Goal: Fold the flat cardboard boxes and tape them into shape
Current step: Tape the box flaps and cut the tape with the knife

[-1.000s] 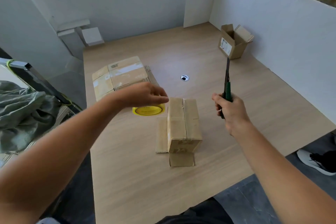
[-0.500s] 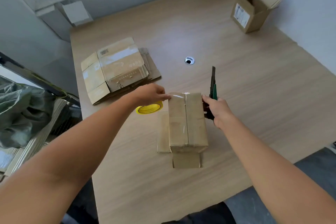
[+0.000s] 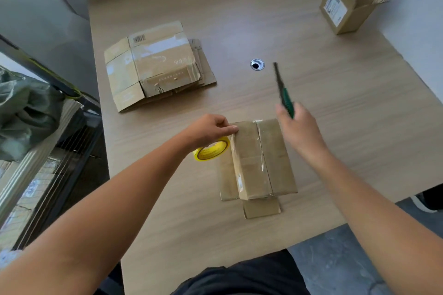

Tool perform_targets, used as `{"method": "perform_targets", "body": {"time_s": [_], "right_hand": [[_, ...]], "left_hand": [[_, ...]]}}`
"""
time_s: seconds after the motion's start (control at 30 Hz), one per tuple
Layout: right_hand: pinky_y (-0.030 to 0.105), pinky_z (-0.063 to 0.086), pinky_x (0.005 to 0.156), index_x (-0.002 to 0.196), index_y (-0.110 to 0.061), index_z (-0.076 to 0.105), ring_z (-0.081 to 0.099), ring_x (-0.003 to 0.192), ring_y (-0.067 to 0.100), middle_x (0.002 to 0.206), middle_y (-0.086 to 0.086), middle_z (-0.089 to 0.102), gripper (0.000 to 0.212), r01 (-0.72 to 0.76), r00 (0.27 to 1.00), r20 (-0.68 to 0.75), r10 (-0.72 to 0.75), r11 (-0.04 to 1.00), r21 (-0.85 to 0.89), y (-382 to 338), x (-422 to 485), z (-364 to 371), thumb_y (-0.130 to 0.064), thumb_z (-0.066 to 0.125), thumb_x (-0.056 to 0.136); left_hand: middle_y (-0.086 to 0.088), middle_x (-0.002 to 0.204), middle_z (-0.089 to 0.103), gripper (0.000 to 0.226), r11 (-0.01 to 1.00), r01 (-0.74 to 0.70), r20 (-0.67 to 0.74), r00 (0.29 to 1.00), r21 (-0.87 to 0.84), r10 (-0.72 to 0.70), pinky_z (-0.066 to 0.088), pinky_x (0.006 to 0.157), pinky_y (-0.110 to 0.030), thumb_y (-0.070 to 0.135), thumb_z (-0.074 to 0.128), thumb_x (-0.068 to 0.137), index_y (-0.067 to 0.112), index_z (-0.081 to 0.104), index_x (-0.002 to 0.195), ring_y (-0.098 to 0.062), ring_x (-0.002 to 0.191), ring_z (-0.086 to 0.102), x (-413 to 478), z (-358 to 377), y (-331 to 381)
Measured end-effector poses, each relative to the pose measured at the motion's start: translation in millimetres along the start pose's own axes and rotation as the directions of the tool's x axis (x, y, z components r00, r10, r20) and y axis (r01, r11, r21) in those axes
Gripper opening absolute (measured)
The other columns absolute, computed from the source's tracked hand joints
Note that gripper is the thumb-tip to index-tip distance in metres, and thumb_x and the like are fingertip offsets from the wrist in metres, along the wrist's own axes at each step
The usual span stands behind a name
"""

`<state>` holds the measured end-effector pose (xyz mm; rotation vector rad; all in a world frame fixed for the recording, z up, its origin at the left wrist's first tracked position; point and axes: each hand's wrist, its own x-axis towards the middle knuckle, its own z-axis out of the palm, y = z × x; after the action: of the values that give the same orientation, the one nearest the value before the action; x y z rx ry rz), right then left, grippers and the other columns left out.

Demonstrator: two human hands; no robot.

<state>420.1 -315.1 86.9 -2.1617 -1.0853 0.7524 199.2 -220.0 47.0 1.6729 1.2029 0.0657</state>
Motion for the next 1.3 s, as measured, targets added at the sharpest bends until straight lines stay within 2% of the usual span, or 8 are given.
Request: {"method": "perform_targets", "body": {"time_s": [0.13, 0.23, 0.37, 0.6, 0.73, 1.13, 1.23, 1.3], "right_hand": [[0.043, 0.044, 0.100, 0.102, -0.007, 0.066, 0.051, 0.113, 0.029, 0.120, 0.013, 0.053, 0.048, 0.173, 0.949, 0.305, -0.084, 0.944, -0.280, -24.9, -53.3, 23.0, -0.048, 0.041, 0.104], [0.046, 0.031, 0.118, 0.132, 0.000, 0.063, 0.033, 0.144, 0.029, 0.156, 0.014, 0.034, 0.062, 0.226, 0.931, 0.360, -0.065, 0.876, -0.426, -23.9, -73.9, 35.2, -0.049, 0.036, 0.105], [0.047, 0.014, 0.126, 0.133, -0.001, 0.063, 0.010, 0.155, 0.032, 0.167, 0.015, 0.012, 0.066, 0.216, 0.928, 0.370, -0.035, 0.861, -0.460, -23.1, -80.0, 41.2, -0.051, 0.030, 0.106], [0.053, -0.005, 0.125, 0.128, -0.007, 0.067, -0.013, 0.153, 0.042, 0.167, 0.024, -0.007, 0.063, 0.281, 0.897, 0.443, -0.007, 0.783, -0.556, -18.7, -80.8, 57.7, -0.049, 0.027, 0.105], [0.054, -0.004, 0.125, 0.126, -0.008, 0.069, -0.011, 0.154, 0.042, 0.167, 0.022, -0.006, 0.063, 0.277, 0.905, 0.425, -0.009, 0.770, -0.574, -17.9, -80.6, 62.7, -0.049, 0.027, 0.105], [0.053, 0.000, 0.124, 0.145, 0.000, 0.048, -0.015, 0.152, 0.045, 0.164, 0.027, -0.018, 0.059, 0.160, 0.901, 0.391, 0.188, 0.694, -0.702, -46.2, -84.0, 70.1, -0.039, 0.033, 0.104], [0.056, 0.013, 0.124, 0.133, -0.004, 0.060, -0.002, 0.153, 0.047, 0.165, 0.030, 0.001, 0.058, 0.179, 0.891, 0.435, 0.132, 0.777, -0.603, -51.8, -85.6, 56.2, -0.048, 0.032, 0.106], [0.049, 0.043, 0.104, 0.087, -0.018, 0.065, 0.048, 0.132, 0.035, 0.134, 0.023, 0.056, 0.049, 0.226, 0.904, 0.424, -0.051, 0.900, -0.373, -47.7, -90.3, 41.3, -0.054, 0.037, 0.104]], "left_hand": [[0.006, 0.065, 0.057, 0.039, 0.999, 0.002, -0.060, 0.998, 0.045, 0.001, 0.038, 0.052, -0.024, 0.052, 0.069, 0.091, 0.012, 0.070, 0.088, -0.011, 0.057, 0.049, -12.8, 12.6, 3.3], [0.001, 0.097, 0.070, 0.033, 0.997, -0.016, -0.072, 0.997, 0.082, 0.022, 0.048, 0.074, -0.031, 0.048, 0.061, 0.097, 0.018, 0.072, 0.105, -0.017, 0.087, 0.063, -24.1, 15.2, 3.1], [0.004, 0.138, 0.053, 0.045, 0.978, 0.006, 0.062, 0.998, -0.210, 0.007, 0.046, 0.098, -0.034, 0.032, 0.060, 0.100, 0.024, 0.051, 0.143, -0.019, 0.120, 0.054, -47.6, 11.6, -16.8], [0.005, 0.096, 0.062, 0.035, 0.995, -0.037, -0.119, 0.993, -0.087, 0.026, 0.046, 0.068, -0.026, 0.038, 0.061, 0.099, 0.023, 0.058, 0.130, -0.018, 0.088, 0.061, -62.6, 22.6, -48.5], [-0.004, 0.098, 0.061, 0.029, 0.995, 0.104, -0.112, 0.988, 0.009, -0.102, 0.045, 0.074, -0.031, 0.043, 0.064, 0.096, 0.024, 0.067, 0.118, -0.022, 0.091, 0.057, -56.6, 15.6, -46.6], [0.002, 0.112, 0.049, 0.014, 0.922, -0.010, -0.280, 0.952, 0.387, 0.128, 0.042, 0.071, -0.033, 0.041, 0.057, 0.097, 0.029, 0.066, 0.098, -0.020, 0.089, 0.056, -82.3, 1.9, -6.9], [0.007, 0.109, 0.046, 0.011, 0.951, -0.045, -0.359, 0.920, 0.307, 0.159, 0.047, 0.071, -0.033, 0.043, 0.058, 0.097, 0.034, 0.064, 0.095, -0.017, 0.087, 0.056, -103.7, -5.9, -5.0], [0.005, 0.108, 0.049, 0.009, 0.978, -0.059, -0.372, 0.919, 0.201, 0.132, 0.047, 0.079, -0.035, 0.041, 0.059, 0.097, 0.035, 0.064, 0.092, -0.018, 0.091, 0.056, -117.0, -7.6, -6.6]]}}
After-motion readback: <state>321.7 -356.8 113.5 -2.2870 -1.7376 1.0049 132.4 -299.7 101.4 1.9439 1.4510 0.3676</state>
